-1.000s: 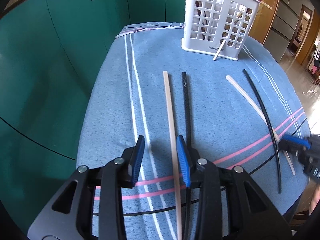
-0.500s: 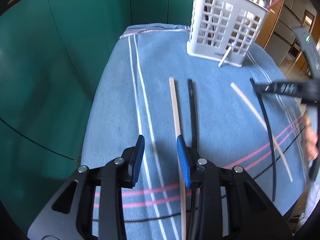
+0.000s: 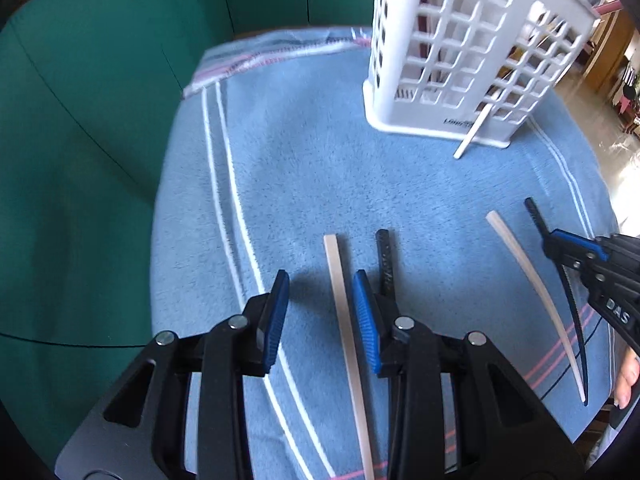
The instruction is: Organize utensils
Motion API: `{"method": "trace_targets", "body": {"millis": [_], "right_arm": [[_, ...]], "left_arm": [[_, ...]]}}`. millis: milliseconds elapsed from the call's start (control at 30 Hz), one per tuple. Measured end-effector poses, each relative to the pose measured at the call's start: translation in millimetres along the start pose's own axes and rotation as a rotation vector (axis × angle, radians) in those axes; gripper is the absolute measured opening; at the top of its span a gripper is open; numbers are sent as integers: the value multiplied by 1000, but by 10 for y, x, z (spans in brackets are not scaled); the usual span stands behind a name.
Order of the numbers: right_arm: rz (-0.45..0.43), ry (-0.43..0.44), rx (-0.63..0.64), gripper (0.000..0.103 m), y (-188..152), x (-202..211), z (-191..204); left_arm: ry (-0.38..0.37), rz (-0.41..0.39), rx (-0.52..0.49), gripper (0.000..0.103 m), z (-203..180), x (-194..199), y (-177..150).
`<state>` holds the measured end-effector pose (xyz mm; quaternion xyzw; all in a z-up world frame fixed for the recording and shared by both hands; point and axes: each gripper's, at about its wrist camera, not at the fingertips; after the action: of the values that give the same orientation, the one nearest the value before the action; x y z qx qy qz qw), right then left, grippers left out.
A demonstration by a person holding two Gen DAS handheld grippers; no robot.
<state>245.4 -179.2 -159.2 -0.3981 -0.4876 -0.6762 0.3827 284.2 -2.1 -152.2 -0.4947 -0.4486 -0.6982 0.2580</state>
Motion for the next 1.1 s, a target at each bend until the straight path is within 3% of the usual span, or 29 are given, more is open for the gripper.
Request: {"method": "trace_targets", "body": {"millis": [267, 800, 933, 1100], "right_arm": [[2, -72, 82, 9, 0, -57, 173], [82, -64, 104, 9, 264, -86, 136], [77, -55, 102, 7, 290, -105, 182], [27, -16, 109, 7, 169, 23, 206]], "left_arm": [[7, 58, -37, 34, 5, -69, 161], [1, 101, -24, 33, 21, -156, 323], [-25, 82, -38, 8, -49, -136, 299], [-8, 13, -31, 6, -135, -2, 240]]}}
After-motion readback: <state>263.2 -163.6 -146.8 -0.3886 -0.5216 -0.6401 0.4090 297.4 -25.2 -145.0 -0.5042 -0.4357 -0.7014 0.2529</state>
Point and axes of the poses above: each gripper's, at about its wrist camera, not at the fingertips, and x roughly against the way its jaws point, z to its left, y to its top, and after that the axes turned 15 degrees about -x, right-handed
